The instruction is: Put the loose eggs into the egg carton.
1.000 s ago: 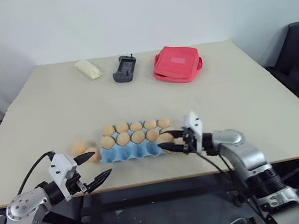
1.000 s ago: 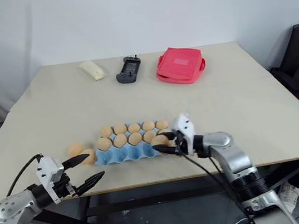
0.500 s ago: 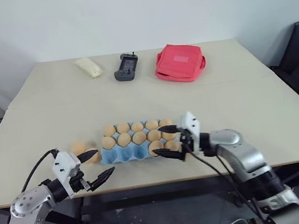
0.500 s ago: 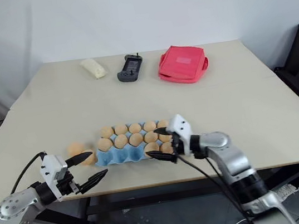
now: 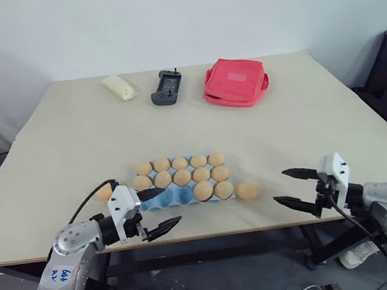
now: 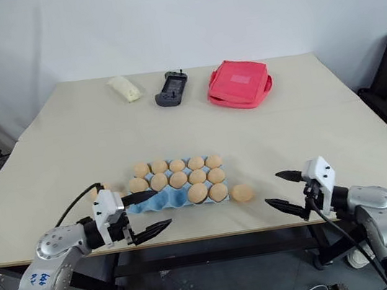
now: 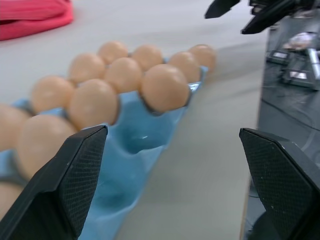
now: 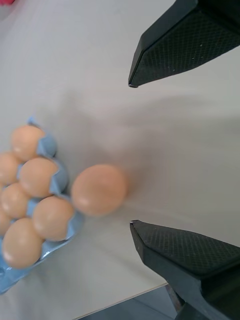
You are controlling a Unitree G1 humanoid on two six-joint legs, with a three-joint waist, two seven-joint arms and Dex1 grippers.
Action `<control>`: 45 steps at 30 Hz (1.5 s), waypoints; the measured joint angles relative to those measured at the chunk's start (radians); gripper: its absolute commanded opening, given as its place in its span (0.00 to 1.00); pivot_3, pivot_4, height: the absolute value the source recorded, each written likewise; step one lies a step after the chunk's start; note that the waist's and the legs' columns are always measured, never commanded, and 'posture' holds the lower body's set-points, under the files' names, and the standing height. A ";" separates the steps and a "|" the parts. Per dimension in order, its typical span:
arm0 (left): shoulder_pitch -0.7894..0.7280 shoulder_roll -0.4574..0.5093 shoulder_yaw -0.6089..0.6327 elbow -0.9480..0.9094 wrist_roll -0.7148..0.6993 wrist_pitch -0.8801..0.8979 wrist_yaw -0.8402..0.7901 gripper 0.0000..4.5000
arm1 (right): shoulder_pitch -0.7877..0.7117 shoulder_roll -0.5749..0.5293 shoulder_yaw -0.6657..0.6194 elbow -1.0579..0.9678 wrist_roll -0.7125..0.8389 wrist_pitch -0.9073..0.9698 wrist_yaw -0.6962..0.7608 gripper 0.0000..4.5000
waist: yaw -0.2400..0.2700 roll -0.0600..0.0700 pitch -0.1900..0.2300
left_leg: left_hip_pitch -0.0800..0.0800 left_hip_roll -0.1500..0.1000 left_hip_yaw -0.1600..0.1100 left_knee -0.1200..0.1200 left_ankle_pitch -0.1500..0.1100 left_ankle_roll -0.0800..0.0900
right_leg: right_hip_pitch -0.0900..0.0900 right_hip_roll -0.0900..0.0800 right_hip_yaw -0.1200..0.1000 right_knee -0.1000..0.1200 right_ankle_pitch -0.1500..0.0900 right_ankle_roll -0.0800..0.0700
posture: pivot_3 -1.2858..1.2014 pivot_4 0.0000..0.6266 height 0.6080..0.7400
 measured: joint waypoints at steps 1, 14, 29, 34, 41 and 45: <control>-0.008 0.000 -0.005 0.003 0.000 0.000 -0.003 1.00 | 0.000 -0.004 -0.004 0.026 0.000 -0.014 0.009 0.99 | 0.000 0.000 0.000 | 0.000 0.000 0.000 0.000 0.000 0.000 | 0.000 0.000 0.000 0.000 0.000 0.000 | 0.52 0.24 1.00; 0.001 0.007 0.017 0.030 0.017 -0.019 0.000 1.00 | -0.209 0.034 0.128 0.120 -0.033 -0.017 0.086 0.99 | -0.009 0.000 0.000 | 0.001 0.001 -0.002 0.003 0.000 0.001 | 0.000 -0.001 0.000 0.006 0.000 -0.001 | 0.52 0.24 1.00; 0.080 0.023 0.074 -0.049 0.012 0.016 0.041 1.00 | -0.367 0.160 0.270 0.401 -0.169 -0.131 0.131 0.63 | -0.010 0.000 0.000 | 0.000 0.000 -0.002 0.002 0.000 0.001 | -0.001 -0.003 0.000 0.005 -0.001 -0.001 | 0.52 0.24 1.00; 0.093 0.044 0.140 -0.049 0.010 0.020 0.062 1.00 | -0.366 0.158 0.257 0.383 -0.168 -0.137 0.135 0.36 | -0.011 0.001 0.000 | 0.000 0.000 -0.002 0.002 0.000 0.000 | -0.001 -0.003 -0.001 0.006 -0.001 -0.001 | 0.52 0.24 1.00; 0.179 0.079 0.246 -0.046 -0.013 0.020 0.066 1.00 | -0.281 0.081 0.239 0.090 -0.076 0.027 0.167 0.36 | -0.010 0.001 0.000 | 0.000 0.000 -0.002 -0.002 0.000 0.000 | -0.002 -0.004 -0.001 0.005 -0.002 -0.003 | 0.52 0.24 1.00; 0.218 0.092 0.311 -0.044 -0.023 0.020 0.073 1.00 | -0.290 0.121 0.259 -0.091 -0.060 0.169 0.074 0.36 | -0.017 0.001 0.000 | 0.000 0.001 -0.002 -0.003 0.000 -0.001 | -0.004 -0.003 0.000 0.005 -0.002 -0.004 | 0.52 0.24 1.00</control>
